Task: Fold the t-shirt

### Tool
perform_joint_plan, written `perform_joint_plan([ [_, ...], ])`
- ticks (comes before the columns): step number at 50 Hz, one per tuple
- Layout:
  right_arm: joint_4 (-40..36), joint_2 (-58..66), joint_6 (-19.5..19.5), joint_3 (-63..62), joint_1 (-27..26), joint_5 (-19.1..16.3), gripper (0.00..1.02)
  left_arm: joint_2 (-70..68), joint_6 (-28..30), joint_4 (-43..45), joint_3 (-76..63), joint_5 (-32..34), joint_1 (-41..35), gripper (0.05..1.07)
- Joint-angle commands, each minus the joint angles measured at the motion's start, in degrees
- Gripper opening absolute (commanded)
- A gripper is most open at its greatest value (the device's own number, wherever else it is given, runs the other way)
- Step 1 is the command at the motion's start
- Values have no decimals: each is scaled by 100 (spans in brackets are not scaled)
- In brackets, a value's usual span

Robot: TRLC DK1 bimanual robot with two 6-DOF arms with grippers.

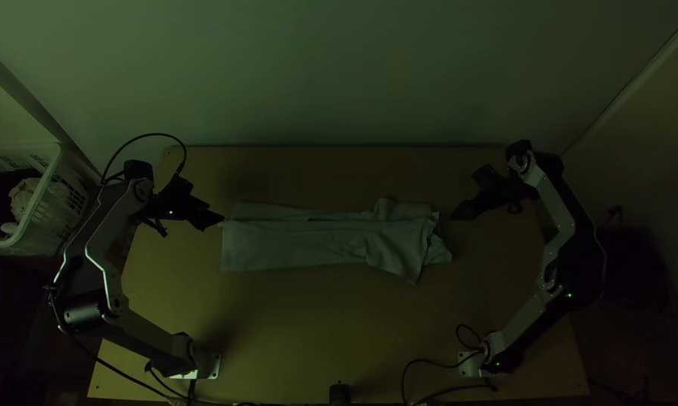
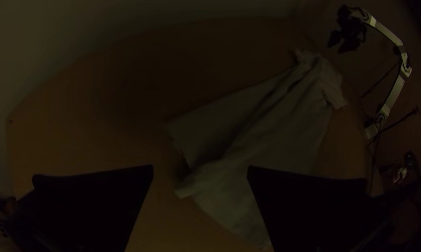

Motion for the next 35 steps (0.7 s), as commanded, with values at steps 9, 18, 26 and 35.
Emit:
perform_joint_plan([
  [9, -251, -700, -8, -586, -38, -259, 98, 429, -635, -723, -78, 567, 221, 102],
  [18, -251, -938, -8, -823, 33, -339, 98, 579, -679, -706, -140, 575, 388, 102],
  [26, -251, -999, 10, -963, 112, -418, 98, 886, -705, -714, -201, 584, 485, 102],
  [35, -207, -999, 10, -1043, 217, -479, 98, 1220, -732, -749, -245, 725, 555, 102],
])
